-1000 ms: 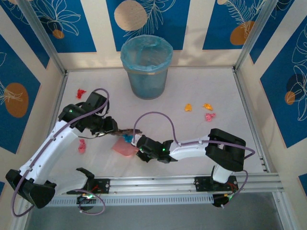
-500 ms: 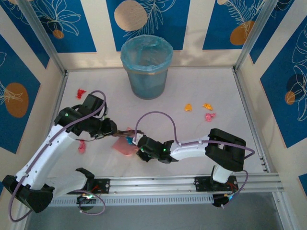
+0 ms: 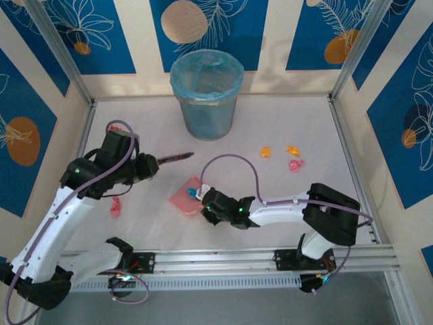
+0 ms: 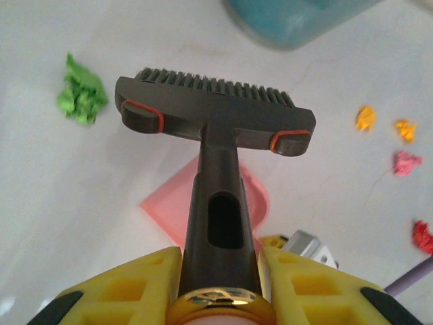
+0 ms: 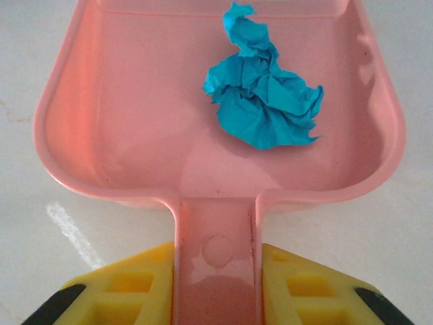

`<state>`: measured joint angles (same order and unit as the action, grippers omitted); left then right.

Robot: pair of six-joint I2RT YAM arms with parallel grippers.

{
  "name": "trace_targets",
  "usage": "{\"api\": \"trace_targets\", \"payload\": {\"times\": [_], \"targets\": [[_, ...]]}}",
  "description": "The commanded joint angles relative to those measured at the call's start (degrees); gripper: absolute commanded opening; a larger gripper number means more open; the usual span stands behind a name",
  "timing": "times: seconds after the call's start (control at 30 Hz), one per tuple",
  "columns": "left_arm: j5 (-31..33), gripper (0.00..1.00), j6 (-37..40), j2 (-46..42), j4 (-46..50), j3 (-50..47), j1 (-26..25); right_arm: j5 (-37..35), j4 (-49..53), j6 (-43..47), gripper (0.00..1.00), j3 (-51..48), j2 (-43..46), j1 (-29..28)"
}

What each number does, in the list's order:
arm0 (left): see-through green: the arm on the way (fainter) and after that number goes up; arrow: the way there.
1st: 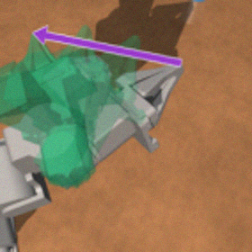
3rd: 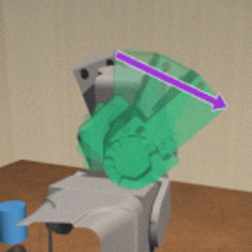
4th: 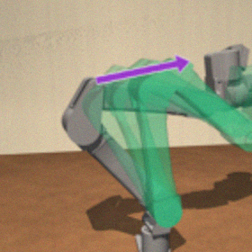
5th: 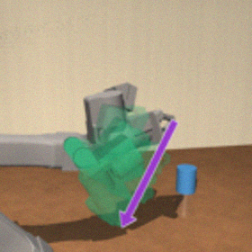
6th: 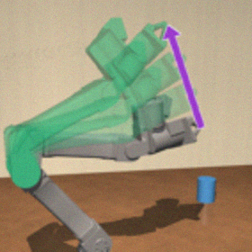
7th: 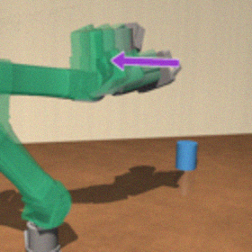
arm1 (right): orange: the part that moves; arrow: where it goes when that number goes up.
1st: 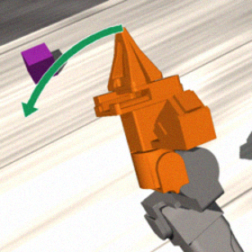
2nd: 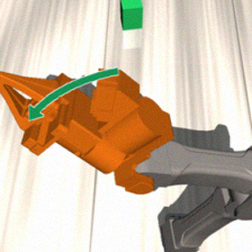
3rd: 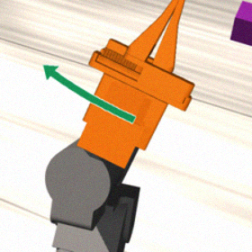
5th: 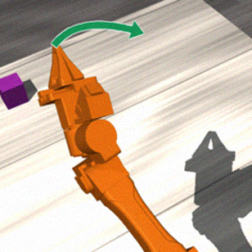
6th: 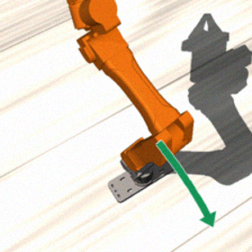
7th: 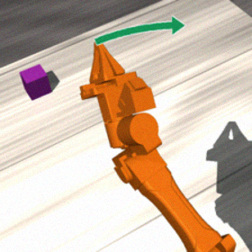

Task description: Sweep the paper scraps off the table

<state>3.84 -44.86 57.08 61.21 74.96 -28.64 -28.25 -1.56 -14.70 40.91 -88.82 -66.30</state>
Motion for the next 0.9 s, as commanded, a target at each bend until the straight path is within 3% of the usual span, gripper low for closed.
{"api": "trace_targets", "payload": {"times": [0.0, 0.17, 0.43, 0.87], "targets": [[5.2, 0.00, 0.8, -2.2, -8.7, 1.3, 0.6, -2.4, 3.6, -0.5, 0.00, -0.7, 4.4, 1.1], [10.8, 0.00, 2.7, -2.6, -11.3, 2.3, 0.6, -2.4, 11.8, 0.3, 0.00, 3.5, 9.1, 3.7], [22.1, 0.00, 3.2, -0.4, -5.7, 6.5, 0.7, -0.6, 21.8, 3.8, 0.00, 12.6, 15.8, 8.0], [16.3, 0.00, -2.2, 1.7, -6.1, 2.2, 0.7, 0.6, 30.9, 9.2, 0.00, 33.3, 14.9, 11.8]]}}
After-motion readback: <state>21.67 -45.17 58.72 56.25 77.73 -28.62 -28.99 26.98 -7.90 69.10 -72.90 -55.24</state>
